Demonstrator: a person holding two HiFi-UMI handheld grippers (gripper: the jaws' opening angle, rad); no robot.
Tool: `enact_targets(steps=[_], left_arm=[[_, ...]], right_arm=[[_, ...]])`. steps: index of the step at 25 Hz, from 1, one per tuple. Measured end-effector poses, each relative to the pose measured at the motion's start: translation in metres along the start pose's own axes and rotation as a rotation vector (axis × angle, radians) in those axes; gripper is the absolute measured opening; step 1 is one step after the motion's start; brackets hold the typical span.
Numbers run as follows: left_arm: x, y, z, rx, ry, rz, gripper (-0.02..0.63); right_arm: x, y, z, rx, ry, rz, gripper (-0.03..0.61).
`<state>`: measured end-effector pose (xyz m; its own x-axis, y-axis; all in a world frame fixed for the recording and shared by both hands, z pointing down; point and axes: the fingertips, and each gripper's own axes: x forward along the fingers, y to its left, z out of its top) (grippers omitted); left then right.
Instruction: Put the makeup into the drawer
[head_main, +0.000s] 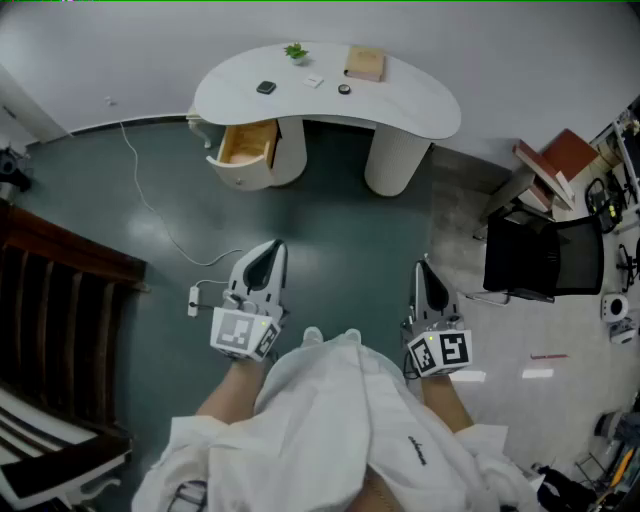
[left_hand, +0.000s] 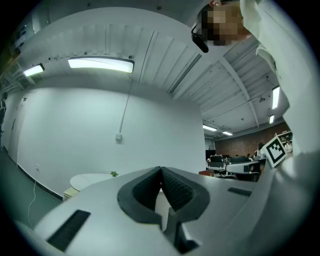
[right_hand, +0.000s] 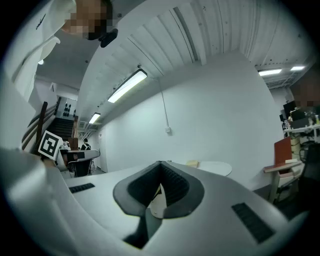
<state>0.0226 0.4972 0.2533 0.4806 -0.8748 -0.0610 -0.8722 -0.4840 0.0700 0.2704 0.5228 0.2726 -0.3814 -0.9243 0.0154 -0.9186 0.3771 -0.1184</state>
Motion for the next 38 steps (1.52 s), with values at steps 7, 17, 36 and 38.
enact_targets(steps=[7,17,36,38], left_arm=[[0.002,0.004,0.000,0.004,0.000,-0.005,0.026],[0.003,0.009,-0.003,-0.008,0.009,-0.011,0.026],[0.004,0.035,-0.013,-0.029,0.016,-0.112,0.078],[0.003,0.040,-0.017,-0.034,0.021,-0.126,0.112]], right_arm=[[0.006,0.005,0.000,0.000,0.003,0.008,0.017],[0.013,0.011,-0.005,0.024,0.005,0.019,0.017],[0.037,0.048,-0.022,0.024,0.025,-0.003,0.017],[0.041,0.055,-0.026,0.030,0.029,-0.006,0.017]])
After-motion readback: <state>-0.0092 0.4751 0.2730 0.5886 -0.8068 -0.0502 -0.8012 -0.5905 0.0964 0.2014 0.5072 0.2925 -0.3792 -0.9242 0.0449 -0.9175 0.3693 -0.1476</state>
